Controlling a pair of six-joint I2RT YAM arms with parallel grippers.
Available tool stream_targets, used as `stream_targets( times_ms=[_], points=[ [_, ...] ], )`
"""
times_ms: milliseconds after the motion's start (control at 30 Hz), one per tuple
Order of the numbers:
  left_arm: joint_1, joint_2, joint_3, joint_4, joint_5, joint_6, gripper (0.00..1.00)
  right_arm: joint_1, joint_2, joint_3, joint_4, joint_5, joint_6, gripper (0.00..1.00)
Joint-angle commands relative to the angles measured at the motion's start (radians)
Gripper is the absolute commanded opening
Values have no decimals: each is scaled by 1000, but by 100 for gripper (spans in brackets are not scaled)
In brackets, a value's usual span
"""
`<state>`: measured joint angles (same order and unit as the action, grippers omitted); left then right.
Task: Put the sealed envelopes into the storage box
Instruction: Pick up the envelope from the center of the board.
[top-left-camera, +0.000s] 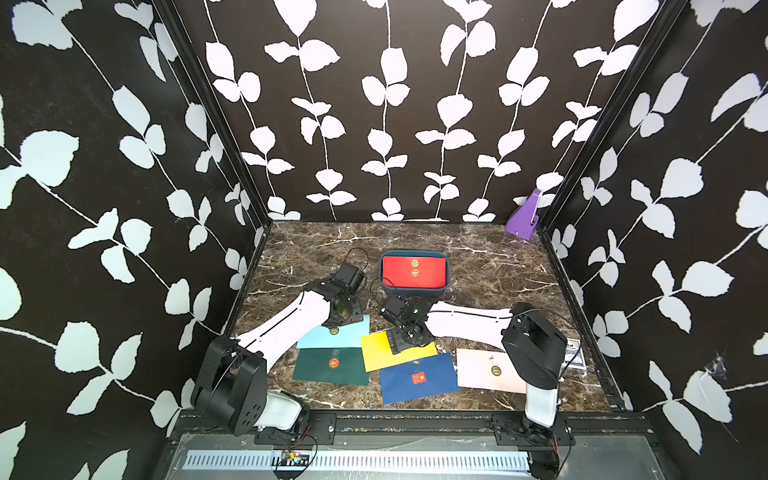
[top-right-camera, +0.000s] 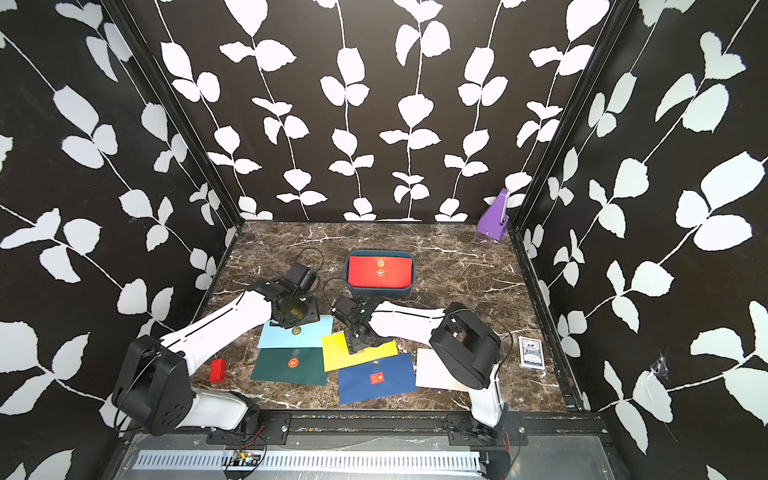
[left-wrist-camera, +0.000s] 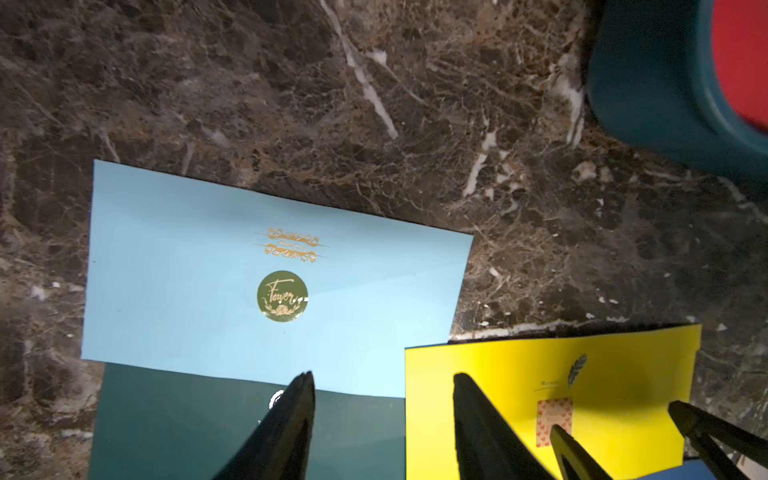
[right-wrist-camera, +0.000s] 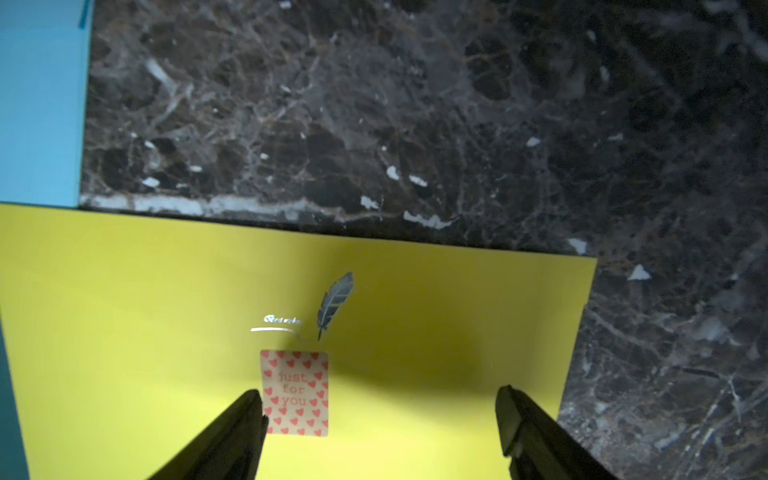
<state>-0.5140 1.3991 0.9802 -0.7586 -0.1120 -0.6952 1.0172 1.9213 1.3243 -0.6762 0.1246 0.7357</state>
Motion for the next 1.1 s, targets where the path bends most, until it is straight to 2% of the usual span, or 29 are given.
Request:
stream_targets(
  times_ms=[0, 133, 400, 567, 733, 867, 1067],
  points=[
    [3, -32, 20, -28, -10, 18, 56, -23, 32, 20, -26, -4, 36, 88],
    [3, -35, 33, -34, -8, 25, 56, -54, 42, -28, 17, -50, 57, 87],
    [3, -12, 86, -48, 6, 58, 56, -112, 24, -94, 32, -44, 77, 87],
    [-7, 13, 100, -44, 70, 59, 56, -176, -12, -135, 37, -41, 56, 87],
    [-30, 18, 88, -28, 78, 45, 56, -216, -37, -170, 44, -40, 21, 87],
    [-81, 65, 98, -7, 103, 42, 57, -233, -53, -184, 48, -46, 18, 87],
    [-178, 150, 115, 55, 143, -18, 57, -241, -156, -184, 67, -39, 30, 97]
  ],
)
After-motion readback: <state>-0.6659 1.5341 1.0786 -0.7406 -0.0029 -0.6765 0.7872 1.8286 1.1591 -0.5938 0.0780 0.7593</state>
